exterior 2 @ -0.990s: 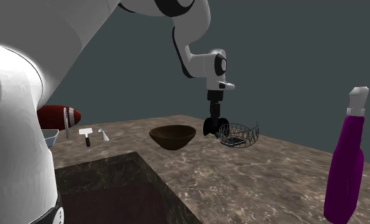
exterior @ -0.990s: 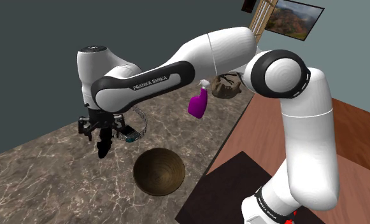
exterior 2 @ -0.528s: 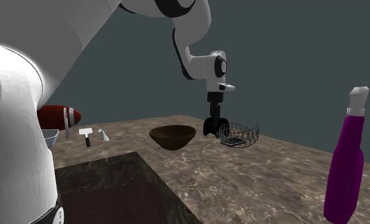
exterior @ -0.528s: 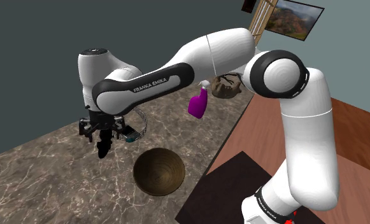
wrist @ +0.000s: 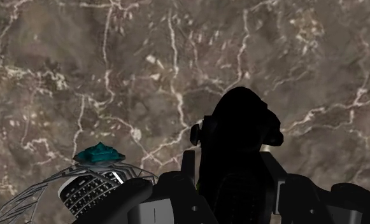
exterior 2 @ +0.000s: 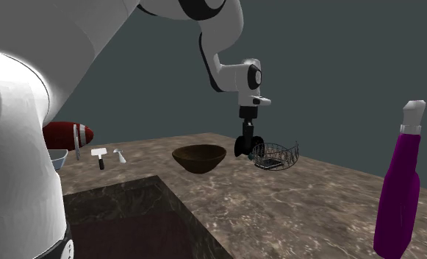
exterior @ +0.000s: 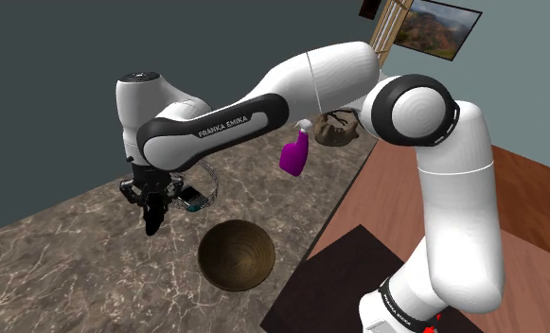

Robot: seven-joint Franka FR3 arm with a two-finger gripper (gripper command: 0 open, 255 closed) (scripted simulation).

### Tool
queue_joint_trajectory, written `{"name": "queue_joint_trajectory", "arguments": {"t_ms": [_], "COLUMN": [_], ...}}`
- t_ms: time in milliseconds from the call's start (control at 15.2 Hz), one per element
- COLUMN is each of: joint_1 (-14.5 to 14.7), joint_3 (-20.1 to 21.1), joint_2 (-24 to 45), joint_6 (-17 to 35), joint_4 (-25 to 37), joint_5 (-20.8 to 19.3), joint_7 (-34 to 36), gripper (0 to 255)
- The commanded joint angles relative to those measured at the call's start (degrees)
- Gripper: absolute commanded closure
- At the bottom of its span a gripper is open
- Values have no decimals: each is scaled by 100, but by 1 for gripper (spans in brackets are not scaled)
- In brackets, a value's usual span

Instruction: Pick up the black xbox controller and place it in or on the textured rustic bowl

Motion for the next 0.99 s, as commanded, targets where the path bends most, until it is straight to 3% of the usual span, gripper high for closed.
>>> {"name": "queue_joint_trajectory", "arguments": {"t_ms": [0, 924], "joint_1": [0, -53], "joint_3": [0, 142], "joint_2": [0, -385], "joint_6": [1, -699], "joint_4": [1, 353], "joint_5": [0, 213], "joint_7": [0, -124], "gripper": [255, 255]}}
